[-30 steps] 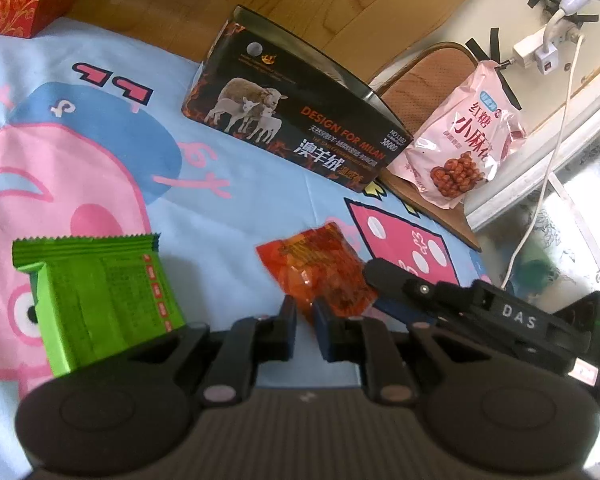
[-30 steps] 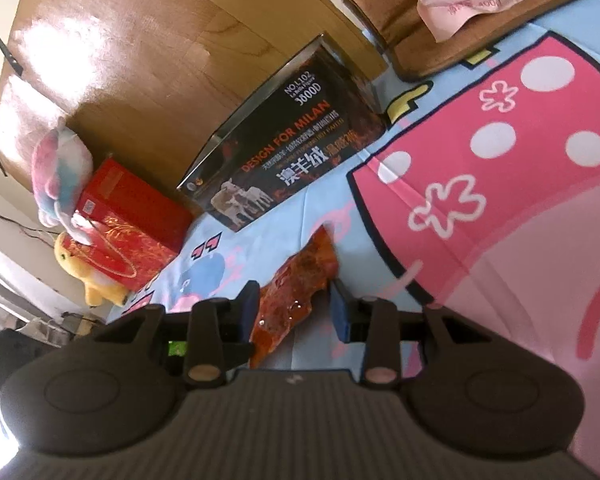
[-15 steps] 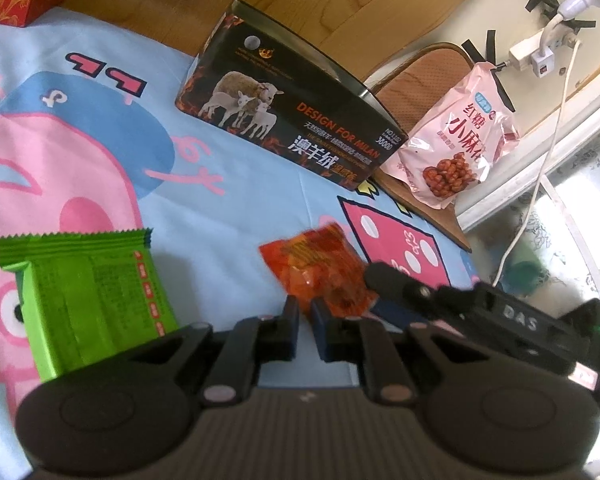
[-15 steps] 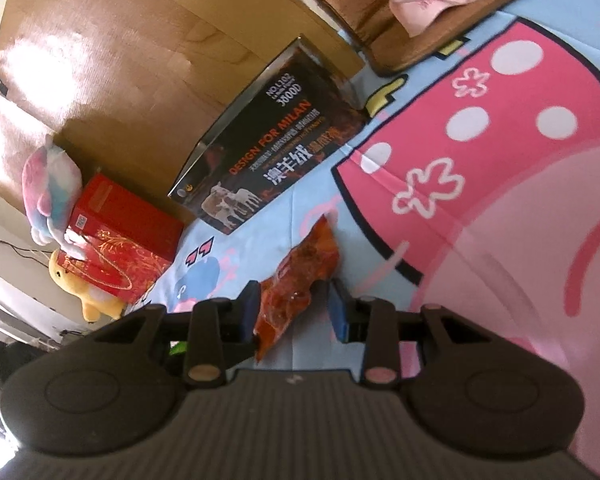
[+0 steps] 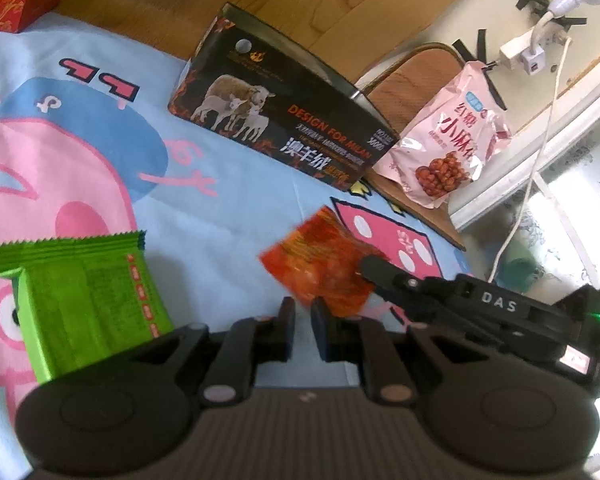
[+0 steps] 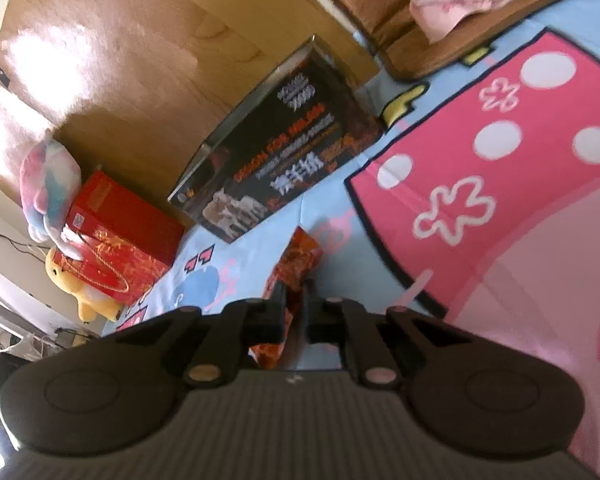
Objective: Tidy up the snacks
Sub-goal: 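Carry the orange-red packet into the black tin box and release it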
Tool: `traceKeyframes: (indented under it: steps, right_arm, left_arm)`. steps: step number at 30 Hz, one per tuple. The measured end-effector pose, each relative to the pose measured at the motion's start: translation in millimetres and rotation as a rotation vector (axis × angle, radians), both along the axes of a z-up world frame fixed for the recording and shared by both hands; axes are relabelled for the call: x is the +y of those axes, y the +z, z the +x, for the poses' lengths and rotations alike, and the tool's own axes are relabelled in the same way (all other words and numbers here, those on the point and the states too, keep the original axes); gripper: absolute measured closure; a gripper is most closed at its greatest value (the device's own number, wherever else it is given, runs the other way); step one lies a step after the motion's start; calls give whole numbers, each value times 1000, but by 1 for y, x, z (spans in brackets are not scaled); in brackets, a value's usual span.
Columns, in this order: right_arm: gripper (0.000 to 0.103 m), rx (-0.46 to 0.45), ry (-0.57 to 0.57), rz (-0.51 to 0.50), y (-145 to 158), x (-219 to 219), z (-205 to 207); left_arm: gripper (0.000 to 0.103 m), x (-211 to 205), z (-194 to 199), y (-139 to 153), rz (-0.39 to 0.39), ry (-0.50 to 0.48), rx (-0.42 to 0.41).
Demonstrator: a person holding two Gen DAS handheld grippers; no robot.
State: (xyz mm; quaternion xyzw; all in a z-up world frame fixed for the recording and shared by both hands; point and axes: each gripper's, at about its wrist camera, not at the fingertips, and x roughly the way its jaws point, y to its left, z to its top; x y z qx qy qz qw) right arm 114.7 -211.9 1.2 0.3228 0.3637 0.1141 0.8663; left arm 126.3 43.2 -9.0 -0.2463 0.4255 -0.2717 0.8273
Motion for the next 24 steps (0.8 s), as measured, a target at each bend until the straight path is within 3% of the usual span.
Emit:
traceKeyframes:
  steps: [1, 5, 9, 13, 16, 20, 24]
  right_arm:
    - [93, -8, -10, -6, 3, -4, -4]
    - [94, -7, -26, 28, 10, -24, -14]
    - [95, -16, -24, 122, 17, -37, -21]
    - [95, 3, -7, 252, 19, -40, -17]
    - [95, 14, 16, 335, 19, -37, -14]
    - [95, 6, 53, 390, 24, -32, -7]
    - [95, -10, 91, 387, 34, -27, 12]
  left_arm:
    - [85, 0, -1, 1, 0, 0, -9]
    - [53, 1, -7, 11, -5, 16, -53]
    - [29, 7, -11, 18, -69, 20, -53]
    - [28, 14, -8, 19, -202, 8, -8]
    - [28, 13, -7, 22, -249, 0, 7]
    - [46, 6, 0, 34, -251, -21, -9]
    - [48, 5, 17, 53, -239, -31, -45]
